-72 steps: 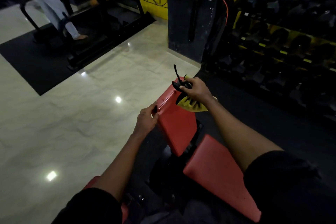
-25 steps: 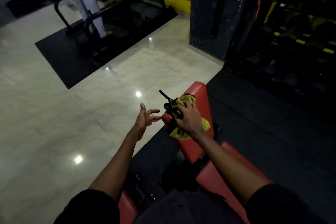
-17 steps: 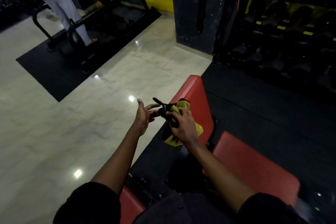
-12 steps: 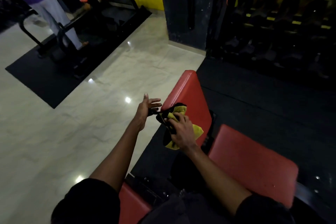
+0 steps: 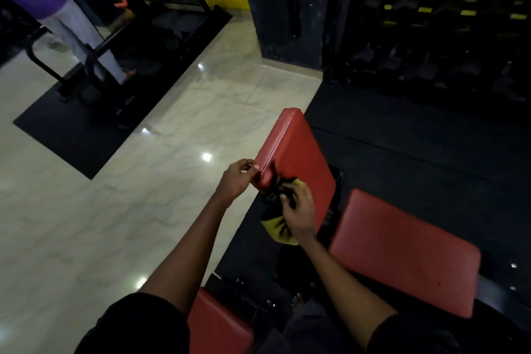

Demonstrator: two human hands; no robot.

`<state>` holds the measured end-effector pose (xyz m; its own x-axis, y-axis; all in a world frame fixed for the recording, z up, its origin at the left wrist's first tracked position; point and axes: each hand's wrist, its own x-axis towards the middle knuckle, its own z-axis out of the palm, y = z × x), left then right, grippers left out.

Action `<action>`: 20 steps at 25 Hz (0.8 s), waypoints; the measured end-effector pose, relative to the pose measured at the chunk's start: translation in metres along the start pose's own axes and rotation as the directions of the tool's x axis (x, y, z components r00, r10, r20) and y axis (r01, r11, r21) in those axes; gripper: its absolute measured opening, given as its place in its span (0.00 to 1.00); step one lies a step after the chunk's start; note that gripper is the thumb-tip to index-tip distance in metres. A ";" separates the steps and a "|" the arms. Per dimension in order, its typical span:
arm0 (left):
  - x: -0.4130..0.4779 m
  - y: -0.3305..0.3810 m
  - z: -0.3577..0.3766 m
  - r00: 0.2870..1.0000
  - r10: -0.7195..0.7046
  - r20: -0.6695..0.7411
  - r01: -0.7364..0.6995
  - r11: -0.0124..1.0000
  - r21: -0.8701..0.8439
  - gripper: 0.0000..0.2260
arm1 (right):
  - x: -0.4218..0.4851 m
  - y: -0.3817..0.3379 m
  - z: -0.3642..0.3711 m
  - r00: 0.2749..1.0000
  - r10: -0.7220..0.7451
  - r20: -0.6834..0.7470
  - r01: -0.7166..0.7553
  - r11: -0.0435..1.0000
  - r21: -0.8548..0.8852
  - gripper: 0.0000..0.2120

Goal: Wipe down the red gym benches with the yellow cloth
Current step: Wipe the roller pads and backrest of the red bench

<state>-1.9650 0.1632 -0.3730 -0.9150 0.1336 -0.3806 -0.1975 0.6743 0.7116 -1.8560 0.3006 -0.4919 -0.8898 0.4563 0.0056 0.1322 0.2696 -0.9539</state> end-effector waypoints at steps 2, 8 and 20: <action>0.001 0.002 0.009 1.000 0.008 0.015 -0.009 0.999 0.050 0.17 | 0.022 -0.014 -0.008 0.977 0.140 -0.159 -0.122 0.985 0.120 0.15; 0.014 0.019 0.028 0.995 0.097 0.027 -0.099 0.988 0.119 0.21 | 0.123 -0.056 -0.019 0.946 -0.266 0.184 0.302 0.930 -0.208 0.19; 0.032 0.002 0.042 0.975 0.218 0.033 -0.218 0.927 0.304 0.24 | 0.151 -0.035 -0.012 0.957 -0.265 0.121 0.287 0.928 -0.238 0.22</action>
<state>-1.9801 0.1991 -0.4087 -0.9240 0.3015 -0.2354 0.1232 0.8170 0.5633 -1.9902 0.3702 -0.4537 -0.9390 0.2630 0.2216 -0.0283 0.5830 -0.8120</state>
